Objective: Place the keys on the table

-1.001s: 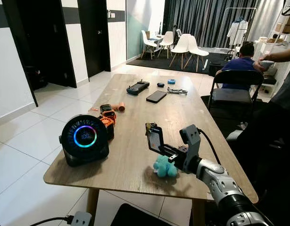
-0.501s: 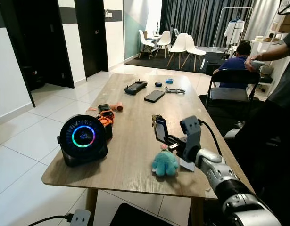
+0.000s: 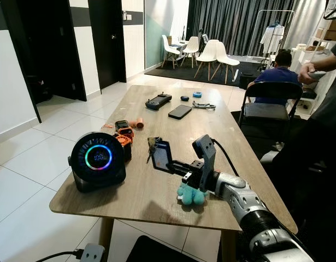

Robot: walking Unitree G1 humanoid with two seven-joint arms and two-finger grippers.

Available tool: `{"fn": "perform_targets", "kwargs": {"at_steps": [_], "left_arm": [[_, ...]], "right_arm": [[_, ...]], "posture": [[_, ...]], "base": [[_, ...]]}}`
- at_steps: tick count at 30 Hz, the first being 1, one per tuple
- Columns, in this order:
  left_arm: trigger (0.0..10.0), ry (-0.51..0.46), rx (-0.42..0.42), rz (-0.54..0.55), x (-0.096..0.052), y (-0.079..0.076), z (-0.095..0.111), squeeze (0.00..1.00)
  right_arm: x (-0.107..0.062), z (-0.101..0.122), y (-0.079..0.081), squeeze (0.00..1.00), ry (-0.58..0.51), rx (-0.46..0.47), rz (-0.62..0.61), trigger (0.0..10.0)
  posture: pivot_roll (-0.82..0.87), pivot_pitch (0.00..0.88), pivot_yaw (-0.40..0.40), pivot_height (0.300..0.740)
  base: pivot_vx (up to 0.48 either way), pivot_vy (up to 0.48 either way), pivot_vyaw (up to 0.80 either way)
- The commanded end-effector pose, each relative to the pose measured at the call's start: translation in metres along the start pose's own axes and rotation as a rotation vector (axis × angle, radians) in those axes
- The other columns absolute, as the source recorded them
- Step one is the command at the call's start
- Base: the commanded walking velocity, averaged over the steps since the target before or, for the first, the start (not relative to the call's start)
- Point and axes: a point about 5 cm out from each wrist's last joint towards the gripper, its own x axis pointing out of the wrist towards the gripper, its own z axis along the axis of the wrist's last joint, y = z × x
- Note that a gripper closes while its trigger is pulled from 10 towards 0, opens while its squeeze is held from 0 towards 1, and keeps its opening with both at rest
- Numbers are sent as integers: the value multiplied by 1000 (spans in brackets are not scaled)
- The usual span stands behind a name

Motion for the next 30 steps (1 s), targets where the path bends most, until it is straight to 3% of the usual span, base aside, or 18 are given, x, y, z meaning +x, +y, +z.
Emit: {"fn": "perform_targets", "kwargs": {"at_steps": [1, 5, 7, 8, 9, 12, 15, 19, 24, 30], "left_arm": [[10000, 8, -2, -5, -2, -1, -3, 0], [10000, 8, 5, -10, -1, 0, -2, 0], [10000, 5, 8, -11, 0, 1, 0, 0], [10000, 5, 8, -11, 0, 1, 0, 0], [10000, 3, 8, -12, 0, 1, 0, 0], [10000, 1, 8, -15, 1, 1, 2, 0], [10000, 0, 9, -19, 1, 0, 3, 0], [10000, -3, 10, -26, 2, -1, 4, 0], [10000, -6, 10, -32, 3, -3, 4, 0], [10000, -11, 1, -31, 2, -3, 3, 0]], "right_arm": [[-1, 2, 3, 0, -3, 5, 32, 10000], [-15, -8, 7, 0, 20, -28, 31, 10000], [-24, -6, -2, 0, -10, -98, -116, 10000], [-24, -6, -2, 0, -10, -98, -116, 10000], [-29, -3, -9, 0, -29, -108, -205, 10000], [-46, 1, -32, 0, -91, -63, -452, 10000], [-60, 0, -41, 0, -98, -21, -560, 10000], [-71, -8, -43, 0, -62, 24, -595, 10000], [-69, -20, -26, 0, 10, 31, -496, 10000], [-90, -29, -28, 0, -13, 83, -632, 10000]], "posture": [[39, 34, -30, 740], [33, 37, -13, 740], [32, 38, -12, 740], [32, 38, -12, 740], [32, 38, -12, 740], [29, 40, -9, 740], [23, 40, -4, 740], [23, 40, -4, 740], [24, 38, -8, 740], [27, 39, -13, 740]], "base": [[0, 0, 0], [0, 0, 0], [0, 0, 0], [0, 0, 0], [0, 0, 0], [0, 0, 0], [0, 0, 0], [0, 0, 0], [0, 0, 0], [0, 0, 0]]}}
